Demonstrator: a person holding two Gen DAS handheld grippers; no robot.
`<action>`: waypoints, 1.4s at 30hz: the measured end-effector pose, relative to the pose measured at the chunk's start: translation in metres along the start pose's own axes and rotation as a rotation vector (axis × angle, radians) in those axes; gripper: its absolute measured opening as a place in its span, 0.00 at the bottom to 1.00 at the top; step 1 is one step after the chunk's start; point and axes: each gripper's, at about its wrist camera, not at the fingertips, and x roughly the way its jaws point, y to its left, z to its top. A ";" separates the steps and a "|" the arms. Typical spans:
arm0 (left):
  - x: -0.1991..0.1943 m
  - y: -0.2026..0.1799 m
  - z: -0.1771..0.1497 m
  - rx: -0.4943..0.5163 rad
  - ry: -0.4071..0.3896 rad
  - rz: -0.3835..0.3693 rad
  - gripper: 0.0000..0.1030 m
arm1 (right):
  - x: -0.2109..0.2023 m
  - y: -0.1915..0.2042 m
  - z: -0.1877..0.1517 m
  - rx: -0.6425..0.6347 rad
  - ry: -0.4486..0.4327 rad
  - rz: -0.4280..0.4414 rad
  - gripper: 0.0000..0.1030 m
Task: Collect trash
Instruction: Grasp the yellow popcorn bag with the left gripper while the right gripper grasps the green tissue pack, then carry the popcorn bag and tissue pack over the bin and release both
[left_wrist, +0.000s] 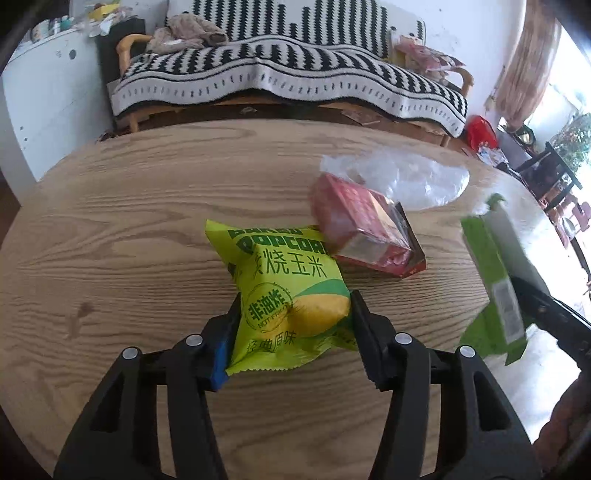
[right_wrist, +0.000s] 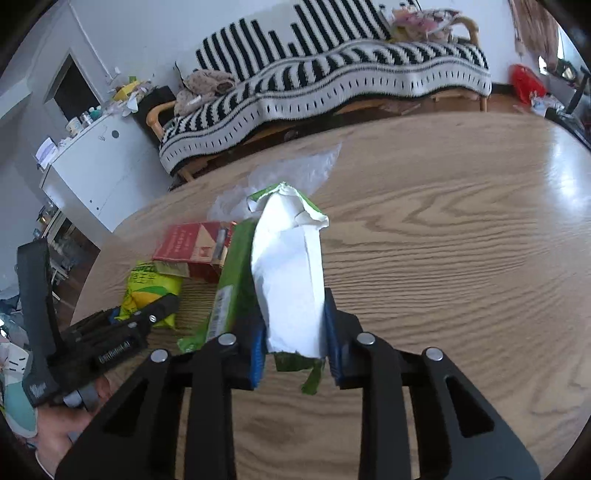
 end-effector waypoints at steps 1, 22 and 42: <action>-0.006 0.002 0.000 0.002 -0.006 0.005 0.52 | -0.007 0.001 -0.001 -0.007 -0.007 -0.001 0.25; -0.124 -0.161 -0.054 0.235 -0.071 -0.182 0.51 | -0.205 -0.092 -0.111 0.089 -0.128 -0.221 0.26; -0.174 -0.463 -0.284 0.711 0.153 -0.577 0.51 | -0.433 -0.314 -0.345 0.487 -0.155 -0.604 0.26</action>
